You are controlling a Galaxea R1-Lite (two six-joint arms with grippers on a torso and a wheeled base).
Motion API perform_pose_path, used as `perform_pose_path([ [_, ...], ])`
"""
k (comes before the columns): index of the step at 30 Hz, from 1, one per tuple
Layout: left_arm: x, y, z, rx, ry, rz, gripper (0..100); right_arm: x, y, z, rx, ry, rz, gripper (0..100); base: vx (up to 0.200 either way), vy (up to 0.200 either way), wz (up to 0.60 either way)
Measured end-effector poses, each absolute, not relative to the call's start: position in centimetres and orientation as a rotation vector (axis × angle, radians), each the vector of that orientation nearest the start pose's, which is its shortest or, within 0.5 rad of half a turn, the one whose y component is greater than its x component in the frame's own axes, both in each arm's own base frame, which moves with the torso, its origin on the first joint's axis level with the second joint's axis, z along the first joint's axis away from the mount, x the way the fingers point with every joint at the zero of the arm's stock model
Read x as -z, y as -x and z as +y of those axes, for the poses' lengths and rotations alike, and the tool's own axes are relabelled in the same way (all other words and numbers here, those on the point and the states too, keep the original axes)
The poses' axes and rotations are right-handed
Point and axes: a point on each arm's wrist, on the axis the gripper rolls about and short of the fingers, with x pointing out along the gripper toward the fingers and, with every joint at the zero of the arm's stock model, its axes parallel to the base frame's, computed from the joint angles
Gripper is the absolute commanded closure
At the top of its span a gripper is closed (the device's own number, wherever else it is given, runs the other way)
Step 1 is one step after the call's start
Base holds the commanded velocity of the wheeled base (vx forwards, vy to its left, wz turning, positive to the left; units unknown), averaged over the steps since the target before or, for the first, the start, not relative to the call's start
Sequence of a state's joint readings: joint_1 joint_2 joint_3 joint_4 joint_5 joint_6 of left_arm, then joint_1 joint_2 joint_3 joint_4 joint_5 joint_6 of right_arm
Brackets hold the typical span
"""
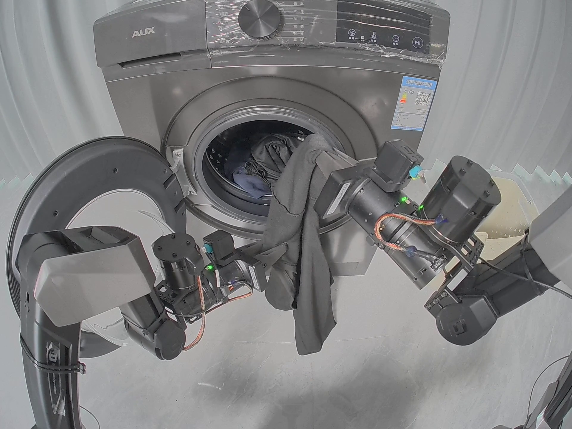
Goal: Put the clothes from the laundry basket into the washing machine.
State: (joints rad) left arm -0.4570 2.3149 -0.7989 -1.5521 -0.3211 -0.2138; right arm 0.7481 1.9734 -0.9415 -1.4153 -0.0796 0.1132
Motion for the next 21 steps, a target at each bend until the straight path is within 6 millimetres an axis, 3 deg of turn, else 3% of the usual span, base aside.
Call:
perform_pose_path([
  [8, -6.1, -34.6, -17.8, 0.782, 0.205, 0.025, 100, -19.8, -27.2, 24.5, -0.671, -0.258, -0.304, 100, 0.000, 0.000, 0.00],
  [14, -8.3, -34.2, -17.0, 0.765, 0.203, -0.028, 100, -18.7, -27.7, 23.5, -0.642, -0.236, -0.259, 100, 0.000, 0.000, 0.00],
  [21, -10.8, -32.4, -16.3, 0.771, 0.188, -0.072, 100, -16.8, -28.6, 21.4, -0.582, -0.196, -0.197, 100, 0.000, 0.000, 0.00],
])
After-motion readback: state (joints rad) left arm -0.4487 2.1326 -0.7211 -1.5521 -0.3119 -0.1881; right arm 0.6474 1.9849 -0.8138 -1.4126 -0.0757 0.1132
